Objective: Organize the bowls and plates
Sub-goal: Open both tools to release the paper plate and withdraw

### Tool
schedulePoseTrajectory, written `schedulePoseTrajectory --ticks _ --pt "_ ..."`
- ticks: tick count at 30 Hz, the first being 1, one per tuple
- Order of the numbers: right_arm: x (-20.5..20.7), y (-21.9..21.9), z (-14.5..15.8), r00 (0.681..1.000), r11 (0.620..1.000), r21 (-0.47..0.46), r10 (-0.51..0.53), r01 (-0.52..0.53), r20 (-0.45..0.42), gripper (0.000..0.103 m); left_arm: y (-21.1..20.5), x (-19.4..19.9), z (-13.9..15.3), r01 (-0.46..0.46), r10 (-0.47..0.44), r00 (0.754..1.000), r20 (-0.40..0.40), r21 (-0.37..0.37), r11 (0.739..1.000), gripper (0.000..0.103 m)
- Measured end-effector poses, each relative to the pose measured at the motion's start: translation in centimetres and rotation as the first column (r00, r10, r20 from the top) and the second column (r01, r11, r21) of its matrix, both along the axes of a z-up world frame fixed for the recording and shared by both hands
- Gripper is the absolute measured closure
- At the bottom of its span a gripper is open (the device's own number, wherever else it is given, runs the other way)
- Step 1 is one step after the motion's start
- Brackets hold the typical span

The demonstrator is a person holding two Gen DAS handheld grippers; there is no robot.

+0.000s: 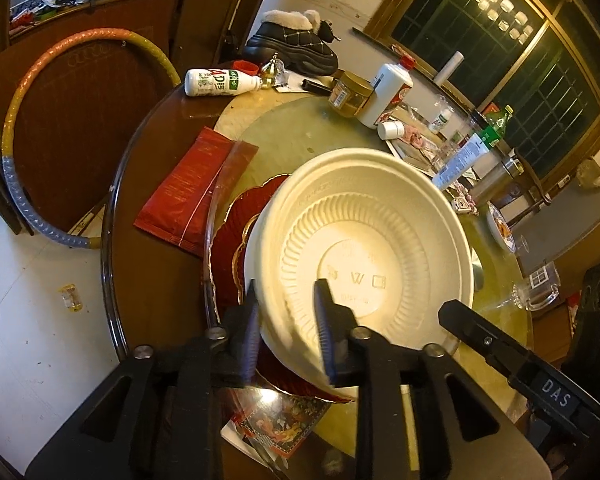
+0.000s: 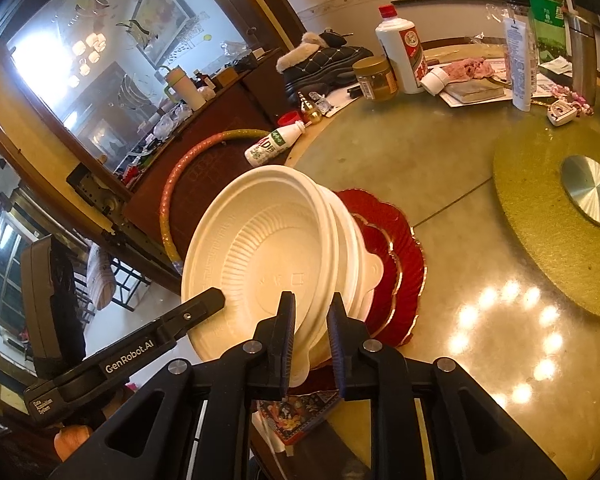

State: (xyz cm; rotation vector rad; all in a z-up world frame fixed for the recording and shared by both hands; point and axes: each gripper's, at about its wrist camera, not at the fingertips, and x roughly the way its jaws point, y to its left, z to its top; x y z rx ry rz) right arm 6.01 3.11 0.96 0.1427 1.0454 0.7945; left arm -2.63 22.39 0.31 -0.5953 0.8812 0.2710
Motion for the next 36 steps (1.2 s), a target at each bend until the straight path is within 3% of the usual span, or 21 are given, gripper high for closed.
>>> schedulePoseTrajectory --ticks 1,3,5,11,14,15,17,19,21,24,31,36 --pt "0.0 0.0 0.0 1.000 1.000 0.009 0.004 -0.004 -0.006 0.082 -0.1 -0.1 0.1 -0.002 0.002 1.000 0.008 -0.003 1.000 0.068" --pt "-0.1 0.0 0.0 1.000 0.999 0.036 0.014 -0.013 -0.018 0.075 -0.3 -0.4 0.3 -0.013 0.012 0.999 0.036 0.008 1.000 0.048" --pt "-0.3 -0.1 0.3 1.000 0.998 0.060 0.010 -0.010 -0.009 0.056 -0.6 -0.7 0.8 -0.028 0.025 0.998 0.063 0.046 0.999 0.041" --pt "-1.5 -0.9 2.0 0.996 0.995 0.100 -0.006 -0.003 0.085 0.035 -2.0 -2.4 3.2 -0.097 0.055 0.981 0.187 0.225 0.970 0.021" --pt "-2.9 -1.8 3.7 0.979 0.992 0.125 -0.025 -0.001 0.202 0.023 -2.9 -3.6 4.3 -0.129 0.047 0.967 0.252 0.317 0.940 0.011" --pt "-3.3 -1.9 4.2 0.970 0.992 0.124 -0.027 -0.004 0.241 0.019 -3.2 -3.9 4.4 -0.131 0.039 0.965 0.261 0.347 0.929 0.003" --pt "-5.1 -2.6 5.1 0.934 0.994 0.103 -0.008 -0.030 0.356 0.000 -4.0 -4.9 4.5 -0.146 0.032 0.961 0.274 0.406 0.902 0.000" --pt "-6.6 -3.1 5.4 0.897 0.995 0.041 0.061 -0.088 0.437 0.000 -4.7 -5.7 4.2 -0.110 -0.002 0.967 0.256 0.421 0.900 0.000" --pt "-7.5 -3.3 5.1 0.874 0.988 -0.037 0.150 -0.149 0.461 0.000 -5.1 -5.7 3.7 -0.061 -0.033 0.975 0.219 0.409 0.911 0.000" --pt "-8.0 -3.9 4.2 0.876 0.975 -0.118 0.222 -0.189 0.429 0.000 -6.0 -5.4 2.7 -0.004 -0.064 0.984 0.164 0.386 0.923 0.000" --pt "-7.9 -5.2 2.1 0.876 0.952 -0.261 0.258 -0.160 0.407 0.000 -7.1 -5.3 1.5 0.022 -0.073 0.991 0.111 0.403 0.915 0.000" --pt "-8.0 -4.5 1.4 0.861 0.940 -0.302 0.279 -0.156 0.424 0.000 -6.8 -5.0 1.3 0.023 -0.067 0.993 0.097 0.394 0.919 0.000"
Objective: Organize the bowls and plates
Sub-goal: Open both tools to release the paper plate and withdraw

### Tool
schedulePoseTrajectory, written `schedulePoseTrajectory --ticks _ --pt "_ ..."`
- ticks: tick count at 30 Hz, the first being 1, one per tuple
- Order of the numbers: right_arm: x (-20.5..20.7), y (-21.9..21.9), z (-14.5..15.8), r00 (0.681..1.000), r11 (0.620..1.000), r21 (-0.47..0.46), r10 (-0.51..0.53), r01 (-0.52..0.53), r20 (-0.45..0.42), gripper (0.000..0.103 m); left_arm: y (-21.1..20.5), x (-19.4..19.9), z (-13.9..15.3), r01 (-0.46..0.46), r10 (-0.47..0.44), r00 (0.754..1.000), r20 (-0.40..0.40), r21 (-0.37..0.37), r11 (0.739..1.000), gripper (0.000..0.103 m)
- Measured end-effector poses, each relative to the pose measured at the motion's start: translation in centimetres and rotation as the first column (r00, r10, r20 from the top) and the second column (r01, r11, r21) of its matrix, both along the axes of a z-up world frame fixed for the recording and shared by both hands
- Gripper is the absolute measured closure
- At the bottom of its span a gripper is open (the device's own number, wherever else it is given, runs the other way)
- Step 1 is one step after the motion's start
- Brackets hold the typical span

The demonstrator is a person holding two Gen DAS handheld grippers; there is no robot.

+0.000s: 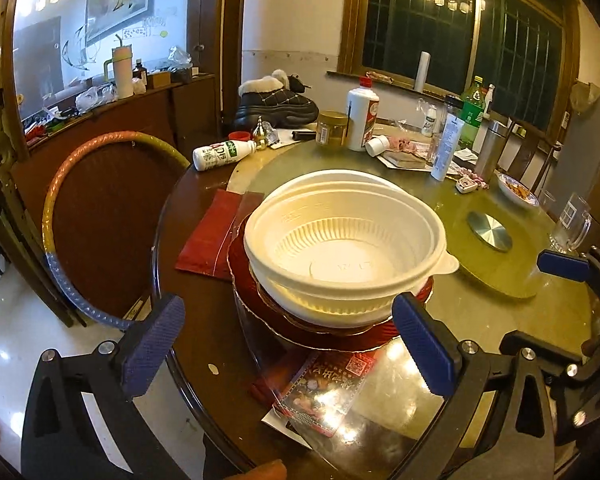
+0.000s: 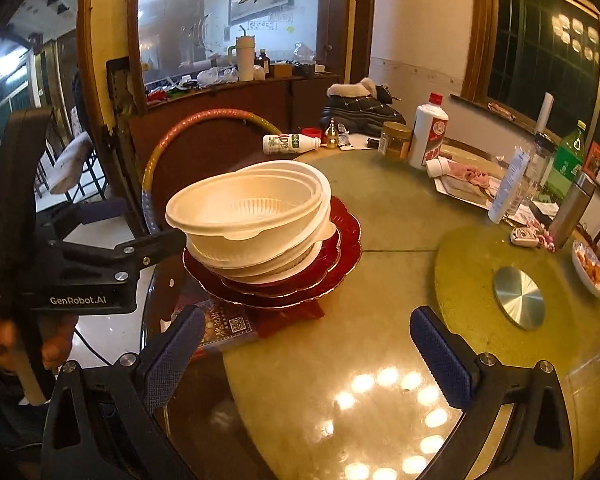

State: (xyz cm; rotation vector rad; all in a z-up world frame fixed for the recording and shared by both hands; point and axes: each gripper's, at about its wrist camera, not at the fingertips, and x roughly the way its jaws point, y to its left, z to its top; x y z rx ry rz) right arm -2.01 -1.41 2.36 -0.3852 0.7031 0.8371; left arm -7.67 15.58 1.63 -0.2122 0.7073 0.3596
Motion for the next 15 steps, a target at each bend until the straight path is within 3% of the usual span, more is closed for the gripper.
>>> schedulePoseTrajectory --ticks 5,15 --pt "0.2 1.2 0.1 0.999 1.000 -0.029 0.000 0.001 0.049 0.000 0.4 0.3 -0.4 0.015 -0.015 1.000 -0.025 -0.015 1.000 0.000" --pt "0.7 2.4 0.1 0.999 0.999 -0.043 0.008 -0.006 0.054 0.000 0.4 1.1 -0.4 0.009 -0.008 0.999 -0.048 0.020 1.000 0.000"
